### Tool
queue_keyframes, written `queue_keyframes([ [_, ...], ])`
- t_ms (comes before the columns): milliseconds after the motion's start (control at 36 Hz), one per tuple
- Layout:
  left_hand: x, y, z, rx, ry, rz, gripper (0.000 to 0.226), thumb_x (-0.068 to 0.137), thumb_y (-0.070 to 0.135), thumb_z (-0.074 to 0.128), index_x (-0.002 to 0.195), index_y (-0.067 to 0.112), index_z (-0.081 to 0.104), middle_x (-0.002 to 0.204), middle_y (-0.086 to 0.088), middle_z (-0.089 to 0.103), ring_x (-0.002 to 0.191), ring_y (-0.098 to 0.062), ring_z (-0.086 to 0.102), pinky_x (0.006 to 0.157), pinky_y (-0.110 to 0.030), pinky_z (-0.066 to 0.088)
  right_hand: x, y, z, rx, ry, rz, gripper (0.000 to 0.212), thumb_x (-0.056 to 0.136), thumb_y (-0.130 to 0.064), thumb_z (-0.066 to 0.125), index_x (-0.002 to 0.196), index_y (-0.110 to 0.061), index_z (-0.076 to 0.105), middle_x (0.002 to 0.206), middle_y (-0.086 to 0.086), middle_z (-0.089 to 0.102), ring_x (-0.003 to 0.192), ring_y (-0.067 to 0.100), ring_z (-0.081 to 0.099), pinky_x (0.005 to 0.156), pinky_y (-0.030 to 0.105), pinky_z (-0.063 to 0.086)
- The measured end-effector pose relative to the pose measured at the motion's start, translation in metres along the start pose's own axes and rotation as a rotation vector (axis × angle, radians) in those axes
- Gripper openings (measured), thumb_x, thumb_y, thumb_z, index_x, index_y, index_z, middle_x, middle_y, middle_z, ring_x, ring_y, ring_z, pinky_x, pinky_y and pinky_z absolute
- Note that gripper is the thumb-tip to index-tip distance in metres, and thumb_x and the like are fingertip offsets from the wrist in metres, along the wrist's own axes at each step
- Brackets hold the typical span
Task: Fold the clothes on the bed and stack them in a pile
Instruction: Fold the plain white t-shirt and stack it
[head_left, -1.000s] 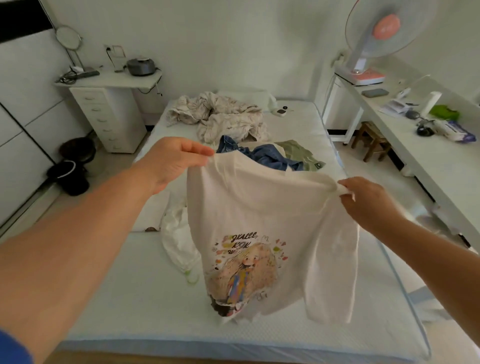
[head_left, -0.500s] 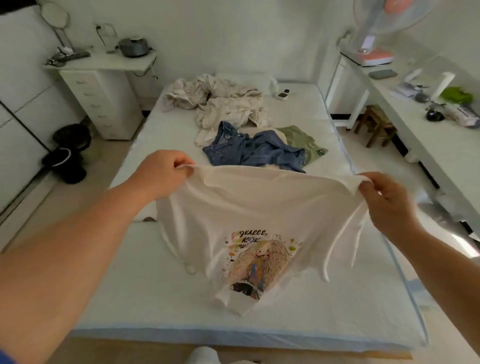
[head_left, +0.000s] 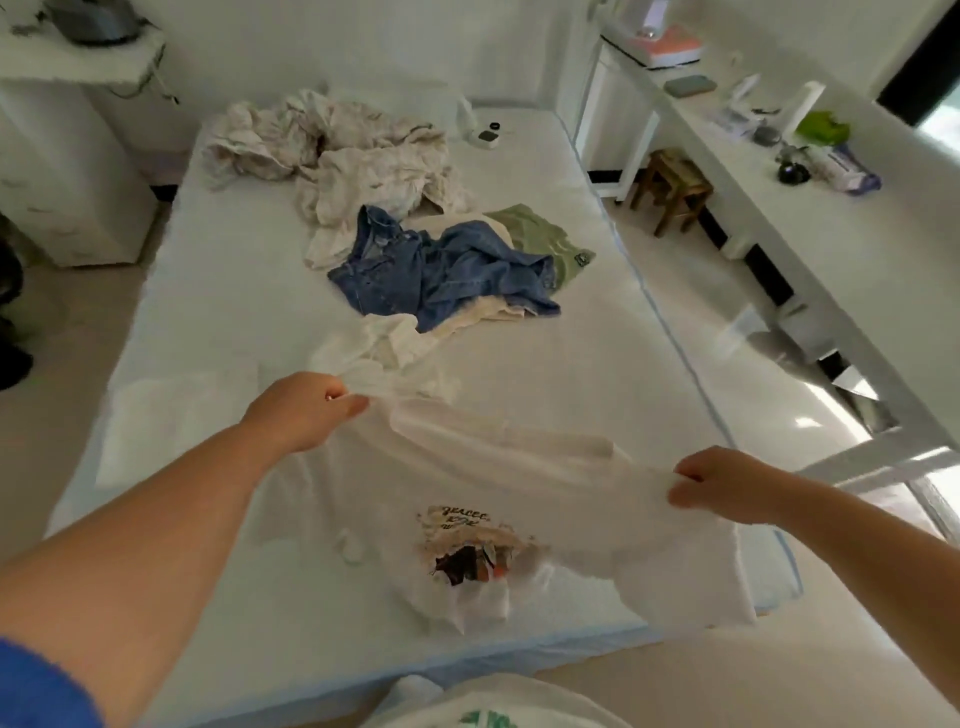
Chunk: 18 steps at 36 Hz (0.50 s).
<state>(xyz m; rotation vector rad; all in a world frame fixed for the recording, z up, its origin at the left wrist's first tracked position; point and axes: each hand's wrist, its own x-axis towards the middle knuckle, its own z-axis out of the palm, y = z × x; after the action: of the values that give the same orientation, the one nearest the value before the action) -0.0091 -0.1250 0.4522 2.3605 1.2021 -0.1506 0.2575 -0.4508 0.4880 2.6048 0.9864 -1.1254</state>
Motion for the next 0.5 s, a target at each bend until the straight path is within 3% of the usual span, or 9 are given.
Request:
queue_keyframes([
  [83, 0.017, -0.002, 0.019, 0.218, -0.047, -0.021, 0.049, 0.09, 0.055, 0.046, 0.069, 0.014, 0.06, 0.067, -0.002, 0.058, 0.065, -0.02, 0.054, 0.057, -0.029, 0.037, 0.016, 0.004, 0.017, 0.092, 0.102, 0.094, 0.032, 0.093, -0.035, 0.053, 0.078, -0.009, 0.064, 0.079, 0.005, 0.059, 0.083, 0.021, 0.054, 0.074, 0.029, 0.04],
  [139, 0.027, 0.002, 0.031, 0.24, -0.054, -0.033, 0.049, 0.091, 0.055, 0.044, 0.064, 0.015, 0.057, 0.064, 0.0, 0.055, 0.063, -0.02, 0.051, 0.054, -0.028, 0.034, 0.026, 0.011, 0.029, 0.333, 0.163, 0.161, 0.036, 0.092, -0.035, 0.055, 0.066, -0.01, 0.056, 0.069, 0.005, 0.052, 0.078, 0.024, 0.053, 0.07, 0.031, 0.041],
  [250, 0.05, 0.028, 0.052, -0.094, -0.113, -0.089, 0.042, 0.092, 0.041, 0.051, 0.063, 0.012, 0.053, 0.065, -0.006, 0.057, 0.058, -0.022, 0.06, 0.056, -0.03, 0.039, 0.037, 0.027, 0.045, 1.168, 0.264, 0.265, 0.009, 0.089, -0.016, 0.062, 0.081, -0.011, 0.061, 0.09, 0.009, 0.055, 0.089, 0.026, 0.056, 0.076, 0.047, 0.053],
  [333, 0.072, 0.064, 0.063, -0.316, -0.146, -0.106, 0.036, 0.092, 0.036, 0.054, 0.074, 0.005, 0.059, 0.079, -0.011, 0.066, 0.069, -0.025, 0.067, 0.071, -0.038, 0.051, 0.049, 0.046, 0.043, 1.498, 0.376, 0.342, 0.008, 0.09, -0.012, 0.06, 0.084, -0.008, 0.062, 0.088, 0.007, 0.053, 0.083, 0.023, 0.055, 0.07, 0.048, 0.057],
  [389, 0.086, 0.093, 0.07, -0.313, -0.14, -0.061, 0.037, 0.091, 0.036, 0.054, 0.067, 0.007, 0.056, 0.073, -0.012, 0.062, 0.067, -0.028, 0.06, 0.064, -0.034, 0.045, 0.059, 0.062, 0.034, 1.571, 0.488, 0.359, 0.01, 0.091, -0.012, 0.059, 0.082, -0.01, 0.061, 0.087, 0.006, 0.053, 0.08, 0.019, 0.054, 0.06, 0.039, 0.059],
  [444, 0.1, 0.126, 0.076, -0.286, -0.125, -0.022, 0.039, 0.091, 0.036, 0.054, 0.06, 0.013, 0.047, 0.061, -0.005, 0.05, 0.057, -0.021, 0.047, 0.054, -0.03, 0.033, 0.068, 0.084, 0.018, 1.517, 0.618, 0.364, 0.013, 0.091, -0.014, 0.059, 0.078, -0.014, 0.06, 0.084, 0.004, 0.053, 0.077, 0.017, 0.053, 0.055, 0.027, 0.058],
  [500, 0.116, 0.166, 0.078, -0.274, -0.105, 0.016, 0.04, 0.092, 0.035, 0.052, 0.059, 0.015, 0.043, 0.058, 0.0, 0.043, 0.055, -0.017, 0.041, 0.051, -0.03, 0.029, 0.074, 0.113, -0.005, 1.388, 0.727, 0.356, 0.016, 0.09, -0.018, 0.06, 0.074, -0.017, 0.061, 0.077, 0.005, 0.055, 0.074, 0.02, 0.054, 0.063, 0.026, 0.057],
])
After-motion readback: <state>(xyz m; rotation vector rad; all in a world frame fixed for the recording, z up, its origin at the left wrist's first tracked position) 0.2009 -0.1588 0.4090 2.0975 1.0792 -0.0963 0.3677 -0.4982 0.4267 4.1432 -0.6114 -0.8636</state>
